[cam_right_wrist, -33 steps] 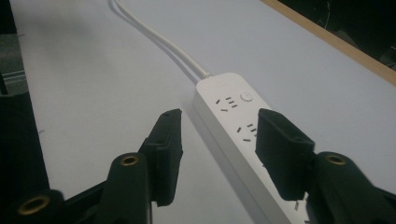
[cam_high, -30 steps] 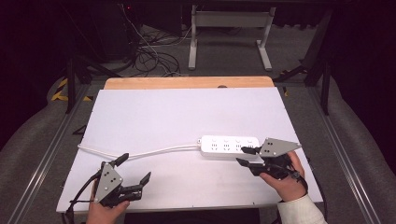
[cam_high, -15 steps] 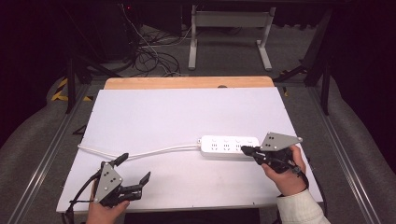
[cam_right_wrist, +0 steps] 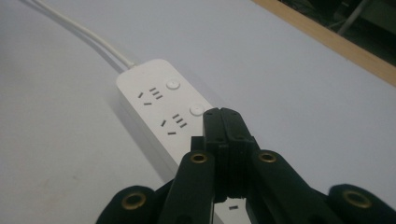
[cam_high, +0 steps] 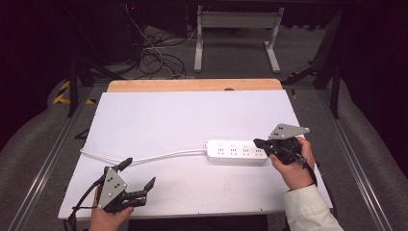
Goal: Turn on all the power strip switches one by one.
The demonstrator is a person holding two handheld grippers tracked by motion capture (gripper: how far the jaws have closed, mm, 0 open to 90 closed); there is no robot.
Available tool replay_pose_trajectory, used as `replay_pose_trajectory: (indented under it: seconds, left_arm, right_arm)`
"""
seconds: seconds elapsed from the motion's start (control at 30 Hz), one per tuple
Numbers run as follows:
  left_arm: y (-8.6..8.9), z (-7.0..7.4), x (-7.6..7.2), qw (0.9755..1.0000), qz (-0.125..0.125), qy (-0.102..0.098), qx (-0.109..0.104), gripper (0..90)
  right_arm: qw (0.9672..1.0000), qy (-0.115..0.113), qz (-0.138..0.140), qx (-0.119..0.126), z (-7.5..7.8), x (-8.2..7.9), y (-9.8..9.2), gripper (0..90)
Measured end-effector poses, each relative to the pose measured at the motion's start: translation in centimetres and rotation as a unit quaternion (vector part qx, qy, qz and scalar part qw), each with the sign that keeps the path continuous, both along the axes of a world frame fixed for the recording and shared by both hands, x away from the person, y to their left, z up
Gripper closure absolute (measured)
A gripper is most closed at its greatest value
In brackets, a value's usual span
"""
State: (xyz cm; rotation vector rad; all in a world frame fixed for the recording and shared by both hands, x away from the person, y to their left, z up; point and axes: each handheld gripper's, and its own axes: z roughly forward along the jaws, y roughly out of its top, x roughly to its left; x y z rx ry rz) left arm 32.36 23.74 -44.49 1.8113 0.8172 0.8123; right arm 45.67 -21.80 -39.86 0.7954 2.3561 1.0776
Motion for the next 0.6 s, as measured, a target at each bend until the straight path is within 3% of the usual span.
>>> replay_pose_trajectory:
  seconds: [0.17, 0.37, 0.6]
  left_arm:
    - [0.0, 0.0, 0.0, 1.0000, 0.001, -0.001, 0.000, 11.3]
    - [0.0, 0.0, 0.1, 1.0000, 0.001, 0.000, 0.000, 11.3]
    - [0.0, 0.0, 0.0, 1.0000, 0.001, -0.001, 0.001, 11.3]
  right_arm:
    - [0.9998, 0.010, -0.017, -0.002, -0.7, 1.2, -0.3, 90.0]
    - [0.9983, 0.020, -0.043, -0.033, -2.0, 2.7, -0.3, 90.0]
    - [0.9969, 0.038, -0.055, -0.042, -2.9, 3.6, -0.2, 90.0]
